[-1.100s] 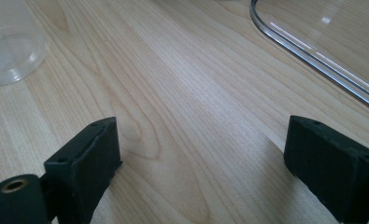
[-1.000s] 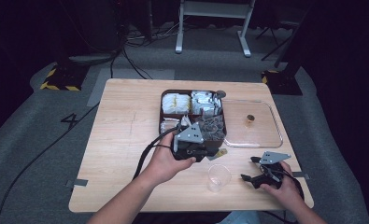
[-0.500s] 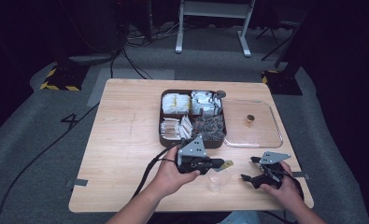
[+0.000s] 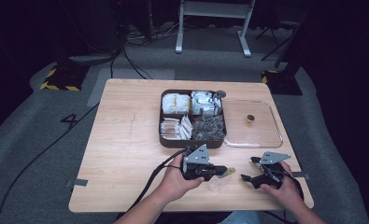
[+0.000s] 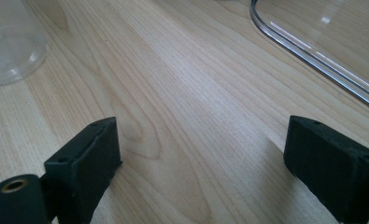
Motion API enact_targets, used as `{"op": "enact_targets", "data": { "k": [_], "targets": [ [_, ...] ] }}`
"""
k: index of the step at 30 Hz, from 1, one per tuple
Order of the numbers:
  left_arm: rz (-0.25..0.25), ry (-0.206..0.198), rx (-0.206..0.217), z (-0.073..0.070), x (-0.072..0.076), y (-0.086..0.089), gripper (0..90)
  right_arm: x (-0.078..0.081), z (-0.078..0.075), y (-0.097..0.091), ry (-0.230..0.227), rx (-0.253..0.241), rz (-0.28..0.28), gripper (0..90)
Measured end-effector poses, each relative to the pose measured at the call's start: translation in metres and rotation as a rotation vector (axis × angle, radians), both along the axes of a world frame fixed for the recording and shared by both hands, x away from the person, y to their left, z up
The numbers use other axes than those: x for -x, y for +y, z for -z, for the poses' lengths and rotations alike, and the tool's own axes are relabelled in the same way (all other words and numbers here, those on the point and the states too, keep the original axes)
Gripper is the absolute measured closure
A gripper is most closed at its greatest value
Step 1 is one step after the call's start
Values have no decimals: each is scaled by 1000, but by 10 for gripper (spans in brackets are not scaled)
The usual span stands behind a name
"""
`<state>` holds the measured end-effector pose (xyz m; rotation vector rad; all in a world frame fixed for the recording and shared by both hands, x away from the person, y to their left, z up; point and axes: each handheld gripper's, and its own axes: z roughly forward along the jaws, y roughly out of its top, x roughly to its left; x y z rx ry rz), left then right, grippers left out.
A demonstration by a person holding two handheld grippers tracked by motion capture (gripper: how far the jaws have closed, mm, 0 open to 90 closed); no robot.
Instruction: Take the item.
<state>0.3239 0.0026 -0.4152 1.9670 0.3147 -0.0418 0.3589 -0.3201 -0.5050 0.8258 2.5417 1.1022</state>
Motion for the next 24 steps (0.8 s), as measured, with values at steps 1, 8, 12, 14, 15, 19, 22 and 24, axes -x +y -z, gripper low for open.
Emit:
{"op": "enact_targets", "data": {
  "k": [1, 8, 12, 14, 15, 19, 22, 24],
  "targets": [
    [-5, -2, -5, 0, 0, 0, 900, 0, 0, 0, 0, 0, 0, 109],
    [11, 3, -25, 5, -2, -3, 702, 0, 0, 0, 0, 0, 0, 109],
    [17, 19, -22, 7, -1, -5, 523, 0, 0, 0, 0, 0, 0, 109],
    [5, 1, -25, 6, -1, -5, 490, 0, 0, 0, 0, 0, 0, 109],
    [0, -9, -26, 6, -2, -4, 483, 0, 0, 0, 0, 0, 0, 109],
    [-35, -39, -30, 2, -3, 0, 452, 0, 0, 0, 0, 0, 0, 109],
    [-82, -76, -73, -4, -4, 8, 395, 0, 0, 0, 1, 0, 0, 108],
    [-102, -75, -89, -6, -4, 13, 389, 0, 0, 0, 1, 1, -1, 108]
  ]
}}
